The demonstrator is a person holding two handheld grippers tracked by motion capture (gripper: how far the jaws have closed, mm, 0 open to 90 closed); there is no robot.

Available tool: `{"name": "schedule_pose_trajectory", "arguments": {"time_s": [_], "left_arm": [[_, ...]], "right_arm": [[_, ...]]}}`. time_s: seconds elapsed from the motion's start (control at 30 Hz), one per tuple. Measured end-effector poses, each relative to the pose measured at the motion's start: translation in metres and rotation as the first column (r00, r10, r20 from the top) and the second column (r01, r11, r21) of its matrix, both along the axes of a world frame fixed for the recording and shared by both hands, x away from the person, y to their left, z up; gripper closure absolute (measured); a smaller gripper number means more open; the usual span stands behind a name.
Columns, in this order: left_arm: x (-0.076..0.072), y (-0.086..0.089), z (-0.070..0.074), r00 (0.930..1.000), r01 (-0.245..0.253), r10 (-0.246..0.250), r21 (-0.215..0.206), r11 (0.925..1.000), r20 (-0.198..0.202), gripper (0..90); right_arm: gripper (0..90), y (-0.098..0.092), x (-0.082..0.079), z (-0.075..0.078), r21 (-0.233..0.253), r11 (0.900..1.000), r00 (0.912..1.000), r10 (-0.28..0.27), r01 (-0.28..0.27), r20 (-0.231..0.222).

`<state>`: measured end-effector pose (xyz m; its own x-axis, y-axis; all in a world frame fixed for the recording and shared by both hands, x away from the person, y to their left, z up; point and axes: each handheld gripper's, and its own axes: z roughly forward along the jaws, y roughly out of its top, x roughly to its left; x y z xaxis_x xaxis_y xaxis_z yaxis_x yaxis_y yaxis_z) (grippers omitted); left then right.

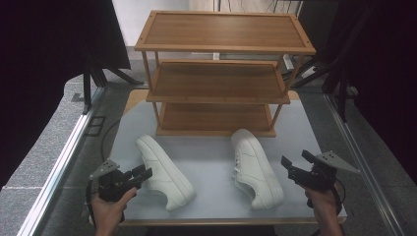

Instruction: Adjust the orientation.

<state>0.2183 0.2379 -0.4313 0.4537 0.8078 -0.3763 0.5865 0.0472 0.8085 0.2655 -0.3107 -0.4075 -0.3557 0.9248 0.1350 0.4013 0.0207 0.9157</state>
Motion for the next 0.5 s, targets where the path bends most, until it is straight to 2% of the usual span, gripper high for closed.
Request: {"name": "schedule_pose_trajectory", "arguments": {"time_s": [0.13,0.27,0.47,0.5], "left_arm": [[-0.010,0.004,0.001,0.9999,0.012,-0.012,0.007,0.9999,0.000,77.5],[-0.016,0.005,0.002,0.9997,0.022,-0.022,0.011,0.9997,-0.006,83.6],[-0.022,0.000,0.002,0.9992,0.038,-0.037,0.032,0.9988,-0.017,86.1],[-0.028,-0.005,-0.001,0.9984,0.049,-0.049,0.032,0.9983,-0.027,86.0]], "right_arm": [[20.0,0.006,0.001,0.004,0.035,0.999,0.9993,0.030,-0.030,0.022],[20.5,0.013,0.004,0.007,0.023,0.999,0.9986,0.043,-0.044,0.030],[21.4,0.012,0.006,0.006,0.028,0.999,0.9993,0.032,-0.032,0.019],[21.8,0.009,0.004,0.006,0.038,0.999,0.9994,0.031,-0.032,0.016]]}}
